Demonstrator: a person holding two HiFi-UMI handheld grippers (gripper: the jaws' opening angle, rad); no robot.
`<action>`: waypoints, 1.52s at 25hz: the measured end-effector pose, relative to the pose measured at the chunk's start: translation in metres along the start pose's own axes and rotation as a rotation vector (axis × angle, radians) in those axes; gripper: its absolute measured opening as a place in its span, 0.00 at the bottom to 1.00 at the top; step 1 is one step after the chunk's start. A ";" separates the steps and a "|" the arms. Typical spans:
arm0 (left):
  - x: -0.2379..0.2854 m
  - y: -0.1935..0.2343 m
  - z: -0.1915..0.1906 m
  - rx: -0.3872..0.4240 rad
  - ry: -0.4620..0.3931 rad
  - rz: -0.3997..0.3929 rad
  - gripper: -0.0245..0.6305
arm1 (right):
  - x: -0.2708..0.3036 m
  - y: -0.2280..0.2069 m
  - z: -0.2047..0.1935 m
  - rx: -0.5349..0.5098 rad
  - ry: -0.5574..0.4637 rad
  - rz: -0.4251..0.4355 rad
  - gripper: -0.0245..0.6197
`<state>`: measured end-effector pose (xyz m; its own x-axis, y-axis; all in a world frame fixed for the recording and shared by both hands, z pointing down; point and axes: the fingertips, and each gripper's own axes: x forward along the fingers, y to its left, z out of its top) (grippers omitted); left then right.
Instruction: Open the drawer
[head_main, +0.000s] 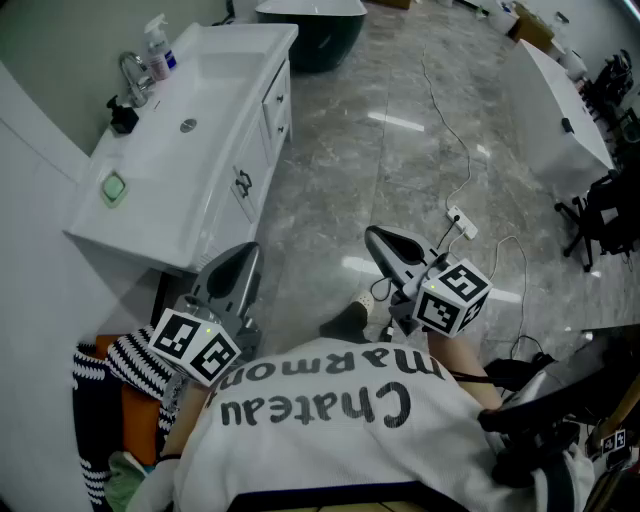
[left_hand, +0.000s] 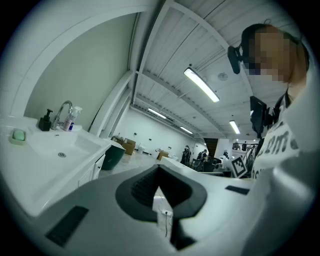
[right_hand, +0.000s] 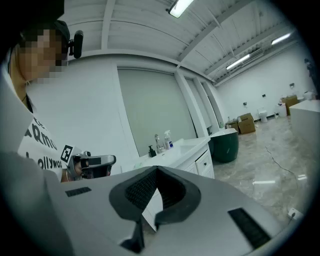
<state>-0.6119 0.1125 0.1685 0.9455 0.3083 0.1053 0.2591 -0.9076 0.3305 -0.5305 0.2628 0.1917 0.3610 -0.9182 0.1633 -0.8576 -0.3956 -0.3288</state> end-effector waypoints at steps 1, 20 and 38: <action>0.000 0.000 0.000 0.001 0.001 0.000 0.05 | 0.000 0.000 0.001 -0.001 0.000 0.001 0.05; 0.005 0.005 0.002 0.007 -0.009 -0.033 0.05 | 0.012 -0.012 0.006 -0.032 -0.007 -0.050 0.05; 0.130 0.096 0.038 -0.224 -0.074 0.125 0.05 | 0.115 -0.152 0.082 -0.068 0.029 0.046 0.05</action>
<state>-0.4561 0.0544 0.1780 0.9813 0.1684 0.0927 0.0966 -0.8490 0.5196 -0.3287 0.2158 0.1846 0.3110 -0.9338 0.1769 -0.8962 -0.3501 -0.2724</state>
